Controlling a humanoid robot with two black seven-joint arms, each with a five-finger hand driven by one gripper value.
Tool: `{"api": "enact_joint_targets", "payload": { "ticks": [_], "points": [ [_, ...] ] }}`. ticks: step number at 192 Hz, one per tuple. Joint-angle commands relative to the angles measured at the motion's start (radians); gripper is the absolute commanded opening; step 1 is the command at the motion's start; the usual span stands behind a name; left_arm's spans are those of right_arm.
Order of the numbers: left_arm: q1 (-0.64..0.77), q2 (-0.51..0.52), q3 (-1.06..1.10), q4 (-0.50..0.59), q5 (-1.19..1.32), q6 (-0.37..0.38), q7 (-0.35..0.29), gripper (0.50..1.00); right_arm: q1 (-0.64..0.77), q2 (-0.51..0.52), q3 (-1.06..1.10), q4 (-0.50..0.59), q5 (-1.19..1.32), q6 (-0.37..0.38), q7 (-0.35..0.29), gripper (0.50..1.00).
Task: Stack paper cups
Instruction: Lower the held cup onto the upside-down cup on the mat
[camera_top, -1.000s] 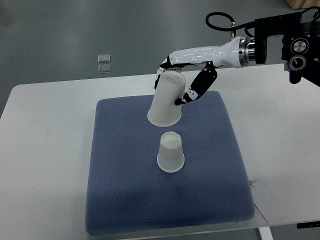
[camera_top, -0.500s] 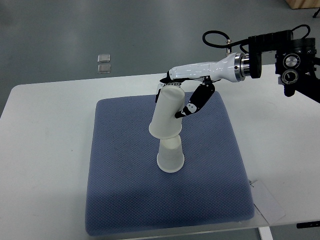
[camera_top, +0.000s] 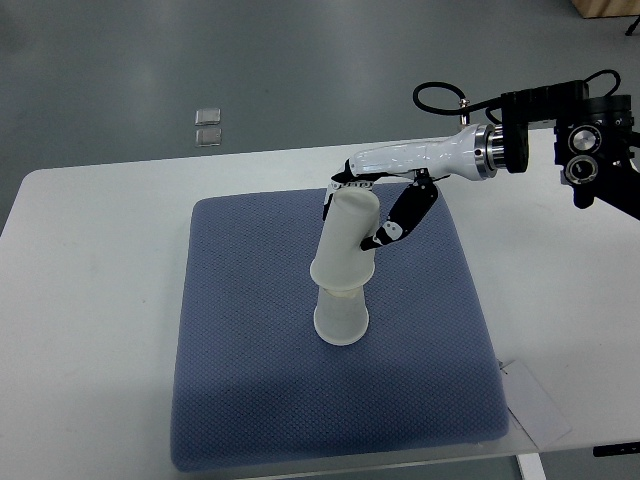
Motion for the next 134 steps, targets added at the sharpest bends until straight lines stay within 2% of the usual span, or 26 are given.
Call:
{"api": "enact_joint_targets", "payload": {
  "ticks": [1, 134],
  "points": [
    [0.0, 0.0, 0.0, 0.0, -0.001, 0.0, 0.0, 1.0, -0.008, 0.002, 0.0, 0.0, -0.001, 0.0, 0.0, 0.5],
    [0.0, 0.0, 0.0, 0.0, -0.001, 0.0, 0.0, 1.0, -0.034, 0.022, 0.0, 0.0, -0.003, 0.0, 0.0, 0.5]
  ]
}}
